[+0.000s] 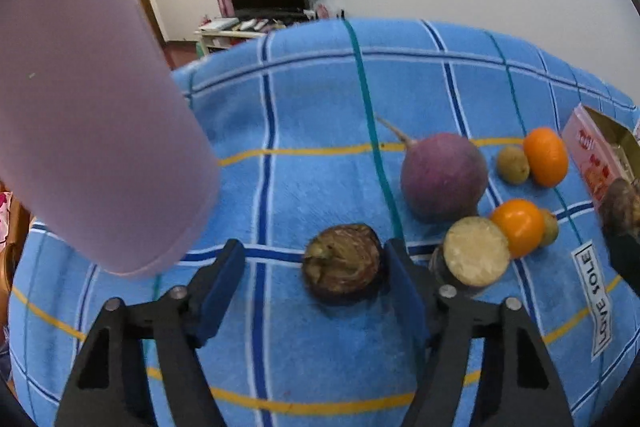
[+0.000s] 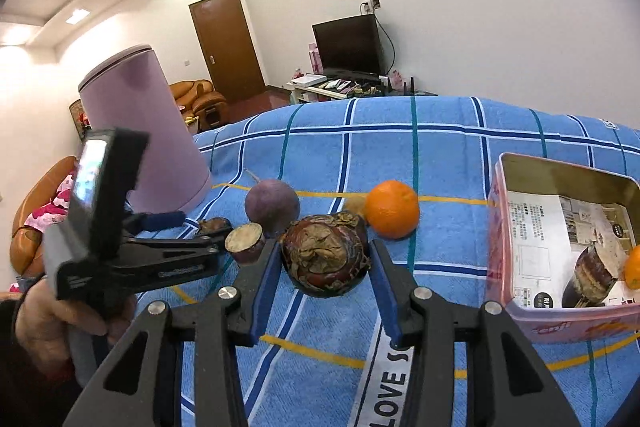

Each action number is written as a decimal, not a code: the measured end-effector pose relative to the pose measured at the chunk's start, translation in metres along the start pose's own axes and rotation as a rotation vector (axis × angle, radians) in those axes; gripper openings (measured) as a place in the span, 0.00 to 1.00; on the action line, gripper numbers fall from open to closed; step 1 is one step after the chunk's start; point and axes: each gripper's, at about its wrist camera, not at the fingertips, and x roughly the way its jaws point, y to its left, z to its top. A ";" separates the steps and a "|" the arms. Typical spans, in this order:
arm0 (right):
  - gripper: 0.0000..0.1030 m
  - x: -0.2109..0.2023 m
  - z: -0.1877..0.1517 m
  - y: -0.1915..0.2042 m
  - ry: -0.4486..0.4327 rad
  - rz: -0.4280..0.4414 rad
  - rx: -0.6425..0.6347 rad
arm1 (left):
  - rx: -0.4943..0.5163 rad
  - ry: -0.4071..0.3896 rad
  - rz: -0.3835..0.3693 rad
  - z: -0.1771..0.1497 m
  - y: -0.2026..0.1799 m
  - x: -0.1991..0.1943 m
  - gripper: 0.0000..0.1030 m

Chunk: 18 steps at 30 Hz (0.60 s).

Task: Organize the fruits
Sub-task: 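Grasp the brown taro bulb with the right gripper while the left gripper grasps another taro bulb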

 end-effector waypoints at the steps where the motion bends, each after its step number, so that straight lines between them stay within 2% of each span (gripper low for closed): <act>1: 0.45 0.001 0.000 0.000 0.004 0.001 -0.001 | -0.002 -0.026 -0.003 0.000 0.000 0.000 0.72; 4: 0.45 0.000 -0.001 0.000 0.009 0.003 -0.002 | -0.036 -0.035 -0.036 0.001 0.005 0.002 0.70; 5: 0.45 -0.001 -0.001 0.000 0.009 0.001 -0.002 | -0.049 -0.031 -0.057 0.001 0.007 0.003 0.63; 6: 0.45 0.000 -0.001 0.000 0.010 -0.003 -0.005 | -0.059 -0.031 -0.091 0.000 0.010 0.004 0.50; 7: 0.45 0.000 -0.001 0.000 0.010 -0.006 -0.005 | -0.065 -0.032 -0.128 0.000 0.013 0.003 0.43; 8: 0.45 0.000 -0.001 0.000 0.011 -0.010 -0.005 | -0.065 -0.035 -0.143 -0.001 0.013 0.002 0.41; 13: 0.45 0.001 -0.001 0.001 0.006 -0.015 -0.005 | -0.028 -0.052 -0.108 -0.002 0.004 -0.005 0.41; 15: 0.45 -0.001 0.000 0.001 -0.007 -0.017 -0.006 | -0.022 -0.085 -0.066 -0.005 0.000 -0.013 0.41; 18: 0.45 -0.006 0.000 0.002 -0.039 -0.021 -0.016 | -0.036 -0.189 0.008 -0.011 -0.004 -0.034 0.41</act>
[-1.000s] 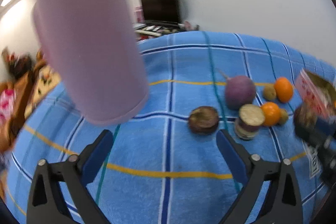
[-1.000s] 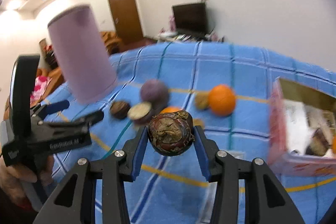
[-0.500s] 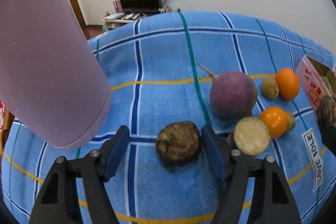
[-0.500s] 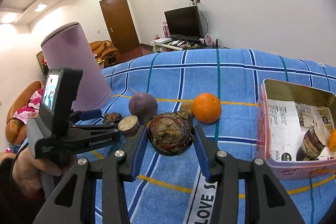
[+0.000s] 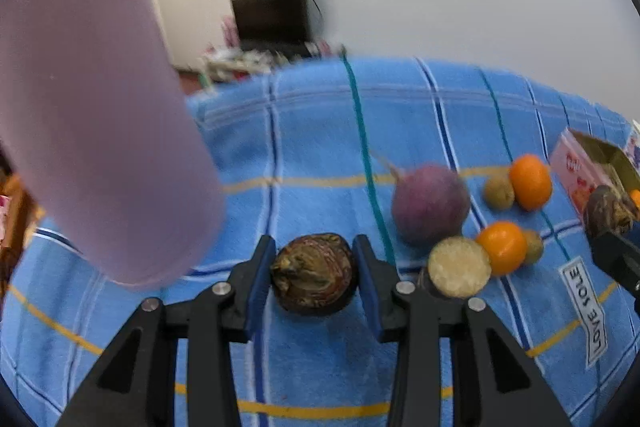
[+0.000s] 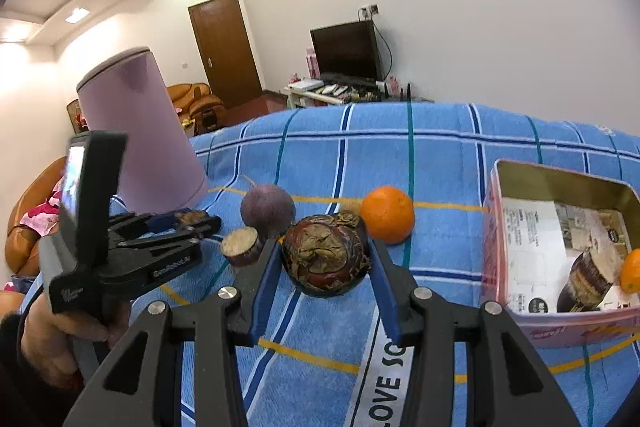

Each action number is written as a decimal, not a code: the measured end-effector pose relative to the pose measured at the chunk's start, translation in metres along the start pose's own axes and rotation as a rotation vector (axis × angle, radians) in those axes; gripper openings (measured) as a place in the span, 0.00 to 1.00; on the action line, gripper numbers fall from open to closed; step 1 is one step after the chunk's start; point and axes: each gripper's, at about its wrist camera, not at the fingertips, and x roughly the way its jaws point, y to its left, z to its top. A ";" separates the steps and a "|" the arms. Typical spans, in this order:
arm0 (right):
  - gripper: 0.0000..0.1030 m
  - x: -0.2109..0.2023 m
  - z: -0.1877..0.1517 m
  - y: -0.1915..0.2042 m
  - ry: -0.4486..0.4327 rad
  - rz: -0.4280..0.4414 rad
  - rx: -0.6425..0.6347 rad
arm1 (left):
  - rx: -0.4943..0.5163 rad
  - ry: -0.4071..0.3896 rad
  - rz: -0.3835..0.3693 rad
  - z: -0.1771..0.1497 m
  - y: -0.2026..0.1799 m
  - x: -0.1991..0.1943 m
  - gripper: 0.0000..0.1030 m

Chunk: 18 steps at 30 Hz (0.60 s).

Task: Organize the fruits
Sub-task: 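Grasp the brown taro bulb with the right gripper while the left gripper grasps another taro bulb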

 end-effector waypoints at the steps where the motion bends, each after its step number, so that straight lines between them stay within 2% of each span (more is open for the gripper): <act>1: 0.45 -0.002 0.000 0.000 -0.012 0.004 -0.003 | -0.009 -0.033 0.005 0.001 0.002 -0.006 0.41; 4: 0.45 -0.006 0.000 0.002 -0.036 0.027 -0.005 | -0.057 -0.084 -0.010 0.002 0.000 -0.022 0.41; 8: 0.45 -0.011 0.000 0.004 -0.058 0.046 -0.014 | -0.110 -0.107 -0.024 -0.005 0.003 -0.035 0.40; 13: 0.45 -0.013 -0.001 0.010 -0.073 -0.014 -0.055 | -0.114 -0.123 -0.016 -0.003 -0.012 -0.042 0.41; 18: 0.45 -0.016 0.002 0.009 -0.078 -0.025 -0.066 | -0.112 -0.118 -0.007 -0.007 -0.026 -0.046 0.40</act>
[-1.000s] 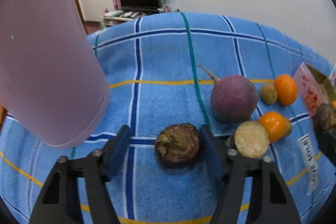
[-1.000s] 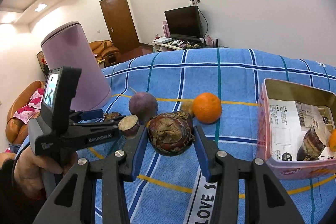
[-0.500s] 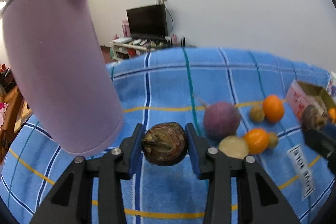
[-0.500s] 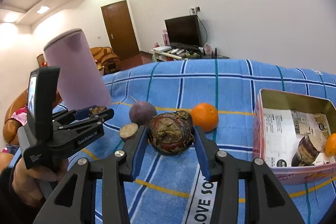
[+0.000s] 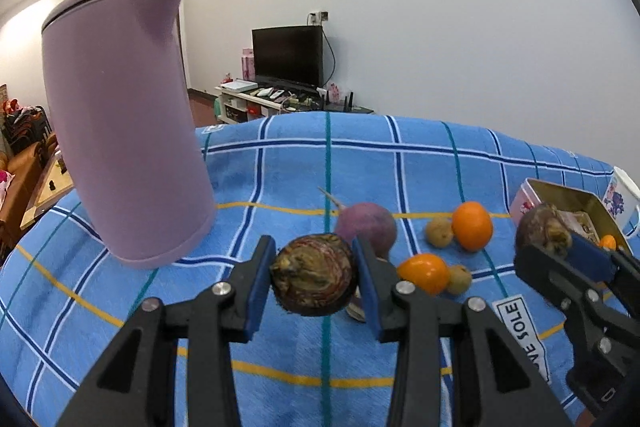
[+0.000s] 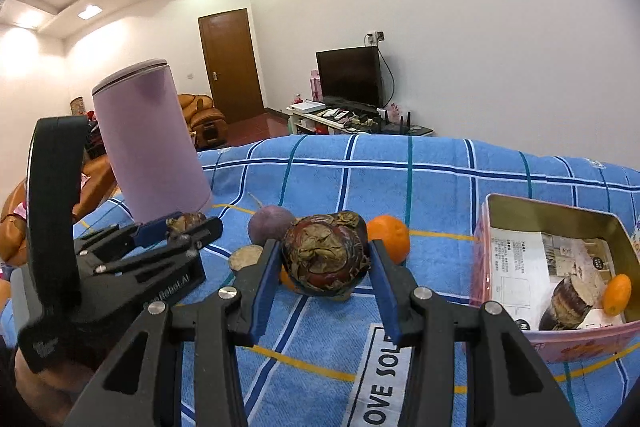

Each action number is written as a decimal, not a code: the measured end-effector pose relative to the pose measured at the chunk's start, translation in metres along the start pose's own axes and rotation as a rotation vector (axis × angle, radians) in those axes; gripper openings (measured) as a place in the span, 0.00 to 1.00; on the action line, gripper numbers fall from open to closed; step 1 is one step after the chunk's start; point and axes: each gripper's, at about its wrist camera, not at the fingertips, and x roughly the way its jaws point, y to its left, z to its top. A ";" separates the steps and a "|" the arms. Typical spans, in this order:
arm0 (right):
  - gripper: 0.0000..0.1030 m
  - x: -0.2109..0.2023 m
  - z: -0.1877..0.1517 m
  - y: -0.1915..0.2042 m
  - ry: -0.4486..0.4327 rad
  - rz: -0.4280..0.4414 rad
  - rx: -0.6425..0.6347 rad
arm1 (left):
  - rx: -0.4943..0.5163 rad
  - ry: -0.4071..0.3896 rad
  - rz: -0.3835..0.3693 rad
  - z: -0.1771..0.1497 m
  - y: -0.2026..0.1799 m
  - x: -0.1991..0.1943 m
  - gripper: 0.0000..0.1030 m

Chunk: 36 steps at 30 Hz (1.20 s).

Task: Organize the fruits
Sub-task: 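Grasp the brown taro bulb with the right gripper while the left gripper grasps another taro bulb, then carry both taro bulbs over the pink tin and lower them inside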

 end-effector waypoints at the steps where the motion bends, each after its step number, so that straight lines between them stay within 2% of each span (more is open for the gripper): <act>1: 0.45 0.000 0.000 0.000 -0.001 -0.005 -0.005 | 0.004 0.001 0.004 -0.001 -0.003 -0.001 0.40; 22: 0.45 -0.012 0.002 -0.019 -0.012 -0.043 0.004 | 0.052 -0.007 -0.004 -0.009 -0.043 -0.015 0.41; 36: 0.45 -0.027 -0.004 -0.044 -0.018 -0.089 -0.016 | 0.055 -0.027 -0.059 -0.004 -0.065 -0.030 0.41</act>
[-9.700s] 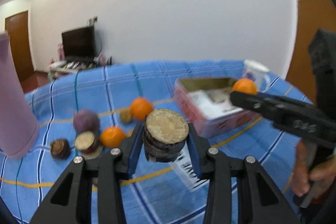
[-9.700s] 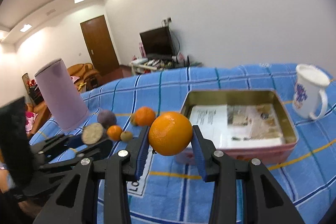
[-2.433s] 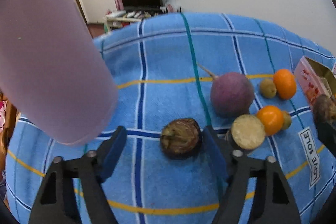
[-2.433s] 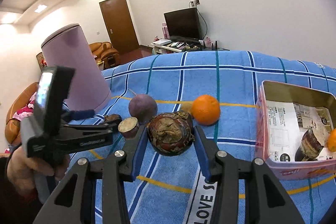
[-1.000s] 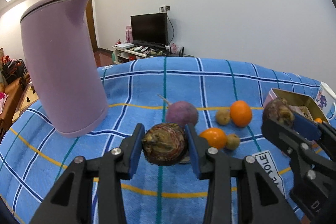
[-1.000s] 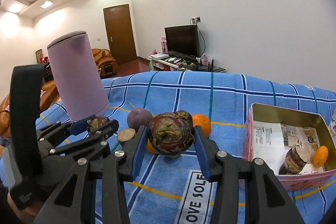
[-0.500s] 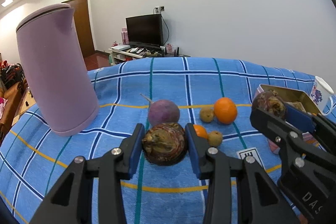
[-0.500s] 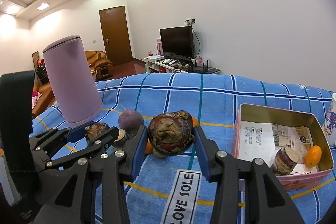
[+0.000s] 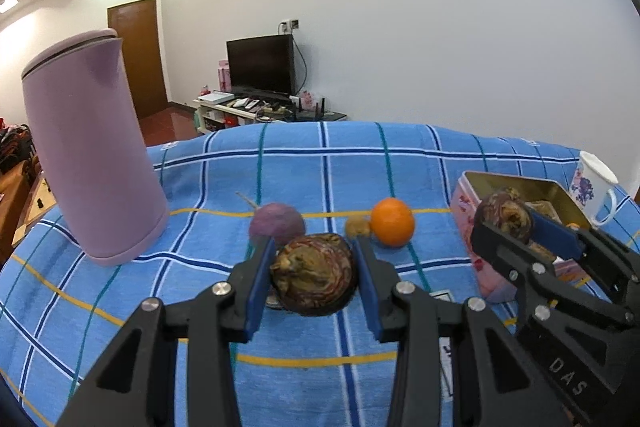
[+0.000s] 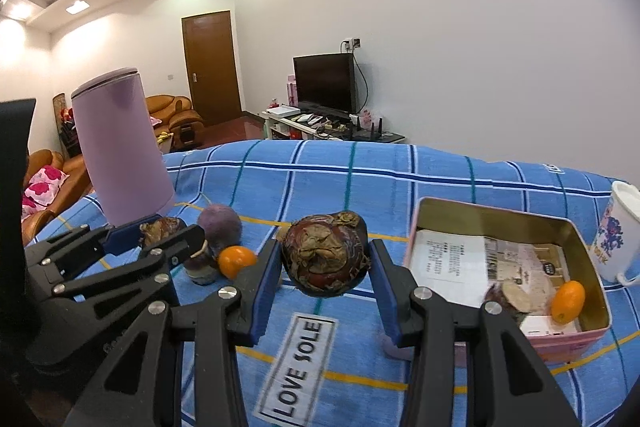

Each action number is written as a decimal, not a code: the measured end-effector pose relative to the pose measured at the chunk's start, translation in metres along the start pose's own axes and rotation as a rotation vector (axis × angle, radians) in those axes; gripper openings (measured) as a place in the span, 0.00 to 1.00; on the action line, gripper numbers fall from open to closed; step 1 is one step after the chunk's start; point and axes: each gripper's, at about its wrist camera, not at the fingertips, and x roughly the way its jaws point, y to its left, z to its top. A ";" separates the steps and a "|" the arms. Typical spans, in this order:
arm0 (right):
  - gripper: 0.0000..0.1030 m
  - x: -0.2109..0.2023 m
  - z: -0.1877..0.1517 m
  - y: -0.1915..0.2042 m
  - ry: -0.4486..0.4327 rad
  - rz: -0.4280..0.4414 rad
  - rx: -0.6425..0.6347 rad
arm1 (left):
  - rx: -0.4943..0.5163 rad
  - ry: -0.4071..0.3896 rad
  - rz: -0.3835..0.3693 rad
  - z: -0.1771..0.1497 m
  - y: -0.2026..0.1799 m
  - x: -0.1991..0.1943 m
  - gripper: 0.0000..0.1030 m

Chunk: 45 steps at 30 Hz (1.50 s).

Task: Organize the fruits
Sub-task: 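Carry both taro bulbs over the pink tin and lower them inside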

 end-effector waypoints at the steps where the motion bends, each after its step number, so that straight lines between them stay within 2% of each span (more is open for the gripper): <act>1: 0.45 -0.002 -0.001 -0.003 0.000 -0.005 -0.003 | 0.000 0.000 -0.003 0.000 -0.001 0.000 0.41; 19: 0.45 -0.021 -0.006 -0.057 -0.015 -0.087 0.008 | 0.043 -0.009 -0.092 0.010 -0.059 0.002 0.41; 33: 0.45 -0.032 -0.005 -0.121 -0.026 -0.181 0.056 | 0.136 -0.031 -0.148 0.021 -0.135 0.008 0.41; 45: 0.45 -0.024 -0.007 -0.177 0.038 -0.279 0.119 | 0.169 -0.014 -0.170 0.026 -0.185 0.032 0.41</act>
